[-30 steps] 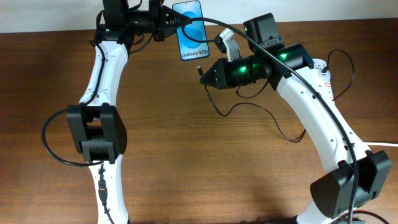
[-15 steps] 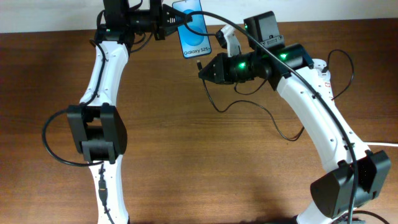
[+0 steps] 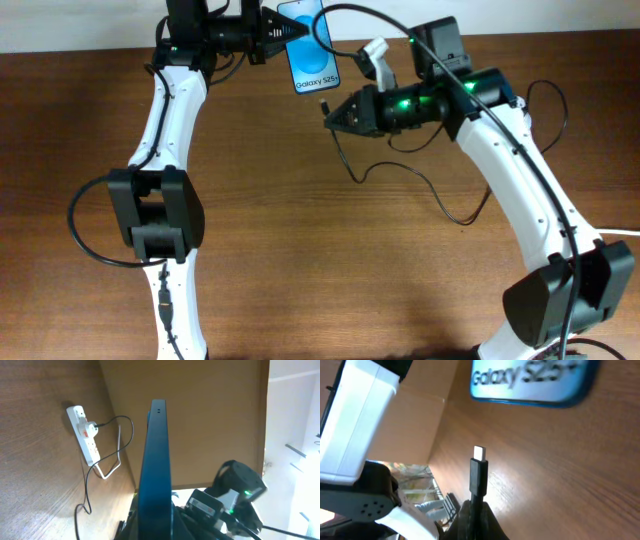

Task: Plug charger to phone and switch on socket
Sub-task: 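Push the plug up into the phone's bottom port with the right gripper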

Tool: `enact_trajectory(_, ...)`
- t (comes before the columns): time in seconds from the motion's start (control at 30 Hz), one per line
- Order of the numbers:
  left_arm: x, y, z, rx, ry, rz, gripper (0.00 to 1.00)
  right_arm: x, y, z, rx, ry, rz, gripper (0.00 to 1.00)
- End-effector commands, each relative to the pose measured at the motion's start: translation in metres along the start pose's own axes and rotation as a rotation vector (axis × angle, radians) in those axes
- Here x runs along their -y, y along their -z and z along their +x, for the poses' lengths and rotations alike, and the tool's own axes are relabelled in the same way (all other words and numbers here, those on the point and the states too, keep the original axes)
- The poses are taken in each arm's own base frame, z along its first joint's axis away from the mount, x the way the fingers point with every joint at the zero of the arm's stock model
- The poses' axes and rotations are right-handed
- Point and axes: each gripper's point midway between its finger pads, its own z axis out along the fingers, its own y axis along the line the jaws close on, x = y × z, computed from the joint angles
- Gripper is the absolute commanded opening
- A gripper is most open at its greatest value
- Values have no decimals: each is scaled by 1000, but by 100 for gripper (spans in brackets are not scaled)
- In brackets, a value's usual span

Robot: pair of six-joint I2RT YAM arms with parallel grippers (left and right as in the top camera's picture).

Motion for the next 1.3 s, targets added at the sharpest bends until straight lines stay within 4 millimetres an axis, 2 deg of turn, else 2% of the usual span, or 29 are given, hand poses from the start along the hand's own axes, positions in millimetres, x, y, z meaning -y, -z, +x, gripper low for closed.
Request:
enact_trajectory(0.0,14,5,3,-26,-33,20,0,7,-8,11,-27,20,-83,4)
enact_trajectory(0.13,16,3,5,-40,-51,28,0,22,-21,0,39,-13,-120,4)
enact_trajectory(0.43,14,2,1,-14,-45,14,0,25,-21,-11,86,-31,-82,4)
enact_trajectory(0.53,11,3,-3,8,-39,2,0,19,-17,-12,115,-17,-33,4)
enact_trajectory(0.7,11,2,-3,9,-39,1,0,-5,0,-15,193,49,49,4)
enact_trajectory(1.27,16,-10,10,-58,9,28,0,9,-8,-10,162,14,71,4)
